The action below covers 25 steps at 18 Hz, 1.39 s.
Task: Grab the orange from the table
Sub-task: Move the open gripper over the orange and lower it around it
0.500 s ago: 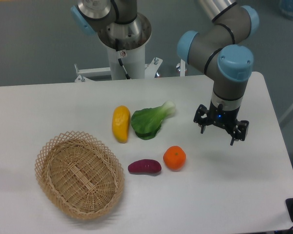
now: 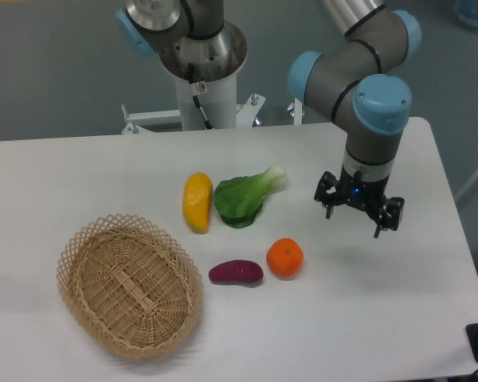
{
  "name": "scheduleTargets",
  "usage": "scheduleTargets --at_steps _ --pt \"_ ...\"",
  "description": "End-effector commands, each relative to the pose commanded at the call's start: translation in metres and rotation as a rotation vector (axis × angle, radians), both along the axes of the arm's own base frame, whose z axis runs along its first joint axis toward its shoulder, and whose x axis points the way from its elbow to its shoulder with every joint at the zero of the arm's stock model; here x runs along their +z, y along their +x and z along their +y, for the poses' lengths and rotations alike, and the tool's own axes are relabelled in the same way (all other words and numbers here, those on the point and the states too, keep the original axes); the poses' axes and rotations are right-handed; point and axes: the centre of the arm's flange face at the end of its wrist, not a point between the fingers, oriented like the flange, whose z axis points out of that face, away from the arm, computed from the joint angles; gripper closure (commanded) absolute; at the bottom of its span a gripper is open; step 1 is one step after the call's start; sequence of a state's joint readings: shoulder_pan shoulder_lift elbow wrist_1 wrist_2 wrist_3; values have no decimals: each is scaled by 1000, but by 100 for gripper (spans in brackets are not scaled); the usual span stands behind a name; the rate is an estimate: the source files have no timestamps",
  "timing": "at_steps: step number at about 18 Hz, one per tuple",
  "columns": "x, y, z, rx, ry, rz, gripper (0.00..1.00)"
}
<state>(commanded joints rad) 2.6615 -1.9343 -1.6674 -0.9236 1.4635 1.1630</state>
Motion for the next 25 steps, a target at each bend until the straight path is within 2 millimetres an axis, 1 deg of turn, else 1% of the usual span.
scheduleTargets --at_steps 4,5,7,8,9,10,12,13,16,18,23,24,25 --pt "-3 20 21 5 3 -13 0" --pt "-6 28 28 21 6 -24 0" --pt "-10 38 38 33 5 -34 0" --pt "-16 40 38 33 -2 -42 0" --pt "-28 50 34 25 -18 -62 0" --pt "-36 56 30 18 -30 -73 0" --pt "-47 65 28 11 -45 -89 0" --pt "-52 73 33 -4 -52 -98 0" --pt "-61 83 41 -24 -59 -109 0" --pt "-63 81 43 -26 -59 -106 0" --pt "-79 70 53 -27 -43 -80 0" --pt "-83 70 55 -32 -44 -84 0" --pt "-88 76 63 -47 -49 -90 0"
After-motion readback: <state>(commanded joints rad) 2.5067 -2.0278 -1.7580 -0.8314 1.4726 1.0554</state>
